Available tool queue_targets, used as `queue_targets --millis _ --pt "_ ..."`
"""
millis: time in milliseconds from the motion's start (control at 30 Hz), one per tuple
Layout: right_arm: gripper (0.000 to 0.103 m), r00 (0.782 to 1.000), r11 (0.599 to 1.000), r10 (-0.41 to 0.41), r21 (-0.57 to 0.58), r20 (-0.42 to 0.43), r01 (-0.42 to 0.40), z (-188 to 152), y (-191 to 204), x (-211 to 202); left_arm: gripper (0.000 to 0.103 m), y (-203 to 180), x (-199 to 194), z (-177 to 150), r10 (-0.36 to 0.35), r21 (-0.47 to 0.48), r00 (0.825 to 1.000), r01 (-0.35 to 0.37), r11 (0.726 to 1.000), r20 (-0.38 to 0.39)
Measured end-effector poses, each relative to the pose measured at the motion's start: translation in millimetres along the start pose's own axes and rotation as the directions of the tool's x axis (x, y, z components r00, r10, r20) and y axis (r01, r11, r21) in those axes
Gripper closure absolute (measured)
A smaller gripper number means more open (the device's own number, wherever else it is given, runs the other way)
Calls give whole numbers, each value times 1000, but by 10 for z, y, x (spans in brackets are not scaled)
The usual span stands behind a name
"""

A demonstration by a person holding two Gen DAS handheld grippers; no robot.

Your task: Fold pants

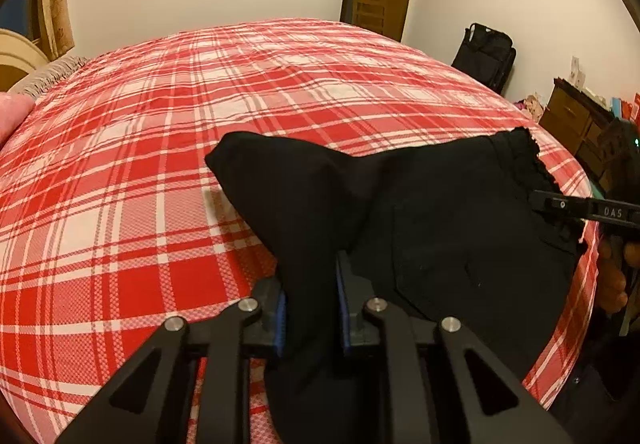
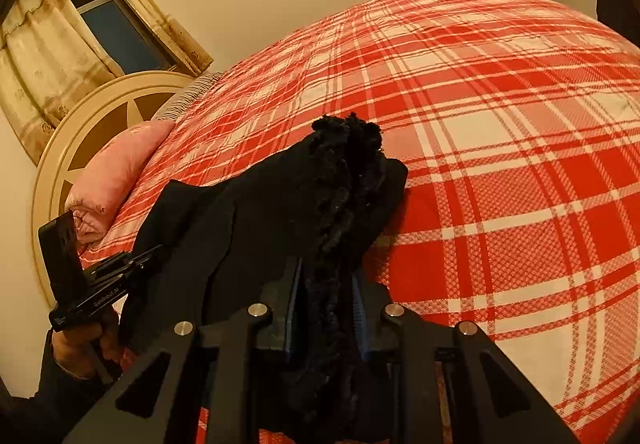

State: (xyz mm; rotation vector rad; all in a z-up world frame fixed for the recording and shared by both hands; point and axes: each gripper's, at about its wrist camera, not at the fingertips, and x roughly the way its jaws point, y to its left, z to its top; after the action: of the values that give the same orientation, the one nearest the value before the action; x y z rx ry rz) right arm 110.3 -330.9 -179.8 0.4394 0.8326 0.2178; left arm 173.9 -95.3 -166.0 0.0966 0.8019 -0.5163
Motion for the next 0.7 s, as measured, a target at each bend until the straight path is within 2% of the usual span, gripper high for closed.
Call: queue_targets --millis 333,500,700 --pt "84 998 994 -54 -95 21 56 158 312 -121 87 9 -195 57 -25 -8 998 25 1000 55" --pt "85 999 986 -39 -160 19 42 345 553 -106 87 44 -396 104 -23 -15 994 25 1000 105" --pt "86 1000 975 -17 -223 -7 15 503 878 94 87 227 -560 130 16 -49 990 -9 999 143"
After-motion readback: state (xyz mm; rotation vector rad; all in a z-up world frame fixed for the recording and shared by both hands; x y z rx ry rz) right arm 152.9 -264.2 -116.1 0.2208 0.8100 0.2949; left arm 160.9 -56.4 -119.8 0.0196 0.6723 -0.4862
